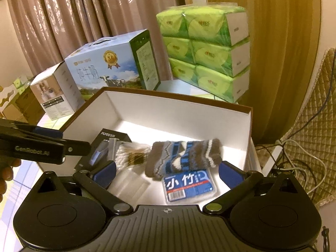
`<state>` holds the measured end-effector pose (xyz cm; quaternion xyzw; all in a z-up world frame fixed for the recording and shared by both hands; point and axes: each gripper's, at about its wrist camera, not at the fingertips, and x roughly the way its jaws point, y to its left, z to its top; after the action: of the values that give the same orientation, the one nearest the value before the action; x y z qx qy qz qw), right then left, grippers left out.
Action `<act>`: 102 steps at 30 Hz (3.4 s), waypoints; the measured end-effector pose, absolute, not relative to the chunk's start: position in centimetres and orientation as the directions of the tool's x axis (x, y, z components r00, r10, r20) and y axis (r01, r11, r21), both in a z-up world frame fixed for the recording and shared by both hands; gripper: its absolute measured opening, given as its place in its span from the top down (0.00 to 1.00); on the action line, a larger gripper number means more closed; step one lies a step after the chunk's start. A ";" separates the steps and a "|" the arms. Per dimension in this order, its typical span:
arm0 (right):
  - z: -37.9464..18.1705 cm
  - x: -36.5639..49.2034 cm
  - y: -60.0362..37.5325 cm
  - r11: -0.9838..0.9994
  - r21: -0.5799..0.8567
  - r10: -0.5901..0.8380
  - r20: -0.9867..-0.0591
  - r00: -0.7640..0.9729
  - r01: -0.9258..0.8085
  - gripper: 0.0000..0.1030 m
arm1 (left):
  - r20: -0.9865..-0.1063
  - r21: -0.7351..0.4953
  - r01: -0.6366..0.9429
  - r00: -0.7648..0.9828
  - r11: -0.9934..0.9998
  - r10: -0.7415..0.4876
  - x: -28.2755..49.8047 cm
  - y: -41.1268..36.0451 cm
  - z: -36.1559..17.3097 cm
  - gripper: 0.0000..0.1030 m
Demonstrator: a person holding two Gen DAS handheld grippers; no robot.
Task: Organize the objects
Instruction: 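Withdraw both tools from the brown box toward the remaining items, then grasp the white pill bottle with the left tool while the right tool grasps the black cable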
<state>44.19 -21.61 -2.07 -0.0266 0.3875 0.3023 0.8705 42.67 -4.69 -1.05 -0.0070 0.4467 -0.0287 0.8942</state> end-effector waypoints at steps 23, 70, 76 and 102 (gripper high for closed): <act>0.5 35.9 -23.6 0.776 0.219 0.563 -0.662 0.495 -0.591 0.02 | -0.784 -0.091 -0.061 0.620 0.994 -0.034 30.2 -3.6 1.6 0.22; -6.5 24.4 -21.3 0.621 0.241 0.577 -0.785 0.227 -0.746 0.02 | -0.882 -0.097 -0.262 0.469 0.960 0.039 15.4 -1.5 -4.5 0.19; -8.0 24.2 -20.1 0.569 0.255 0.591 -0.788 0.173 -0.782 0.12 | -0.890 -0.097 -0.280 0.453 0.955 0.043 15.2 -0.9 -5.7 0.19; -13.9 23.6 -15.4 0.369 0.121 0.533 -0.840 0.103 -0.922 0.83 | -0.920 -0.090 -0.318 0.390 0.944 0.044 15.6 0.6 -9.6 0.19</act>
<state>23.62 -15.45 -13.89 -0.2264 0.4293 0.5141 0.7072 15.65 0.56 -9.63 -0.1267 0.5413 0.1099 0.8239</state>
